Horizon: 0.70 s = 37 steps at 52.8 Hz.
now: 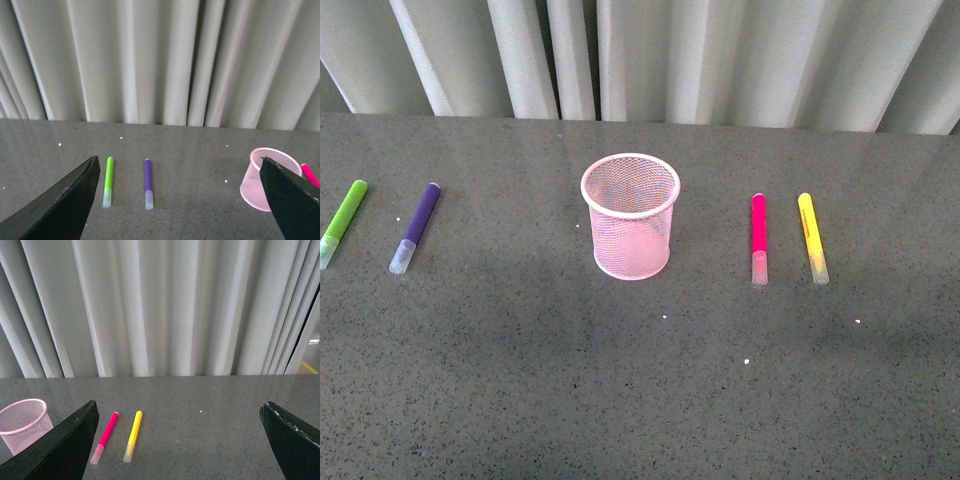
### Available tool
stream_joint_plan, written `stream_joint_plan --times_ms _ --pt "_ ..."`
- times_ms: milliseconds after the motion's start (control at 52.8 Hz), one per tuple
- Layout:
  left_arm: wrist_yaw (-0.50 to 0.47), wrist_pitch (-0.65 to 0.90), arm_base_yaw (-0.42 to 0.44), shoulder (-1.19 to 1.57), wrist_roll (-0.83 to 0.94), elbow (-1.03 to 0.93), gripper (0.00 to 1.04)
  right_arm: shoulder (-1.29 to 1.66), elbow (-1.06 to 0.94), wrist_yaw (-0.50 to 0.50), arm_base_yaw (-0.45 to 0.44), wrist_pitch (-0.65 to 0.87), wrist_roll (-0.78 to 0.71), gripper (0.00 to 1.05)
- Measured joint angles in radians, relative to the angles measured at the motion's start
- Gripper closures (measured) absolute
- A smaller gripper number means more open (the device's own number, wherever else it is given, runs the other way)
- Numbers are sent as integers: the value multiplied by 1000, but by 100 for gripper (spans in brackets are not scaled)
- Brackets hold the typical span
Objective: Insert purple and pink pens into pink cup
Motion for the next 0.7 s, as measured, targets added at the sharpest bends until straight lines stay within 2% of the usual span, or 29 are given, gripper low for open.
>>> stream_joint_plan --times_ms 57,76,114,227,322,474,569,701 --pt "-212 -137 -68 98 -103 58 7 0 0 0 0 0 0 7" --pt "-223 -145 -74 118 -123 64 7 0 0 0 0 0 0 7" --pt "-314 -138 -96 193 -187 76 7 0 0 0 0 0 0 7" --pt "-366 3 -161 378 -280 95 7 0 0 0 0 0 0 7" --pt "-339 186 -188 557 -289 141 7 0 0 0 0 0 0 7" --pt "-211 457 -164 909 -255 285 7 0 0 0 0 0 0 7" --pt "-108 535 -124 1173 -214 413 7 0 0 0 0 0 0 7" --pt "-71 566 -98 1399 -181 537 7 0 0 0 0 0 0 7"
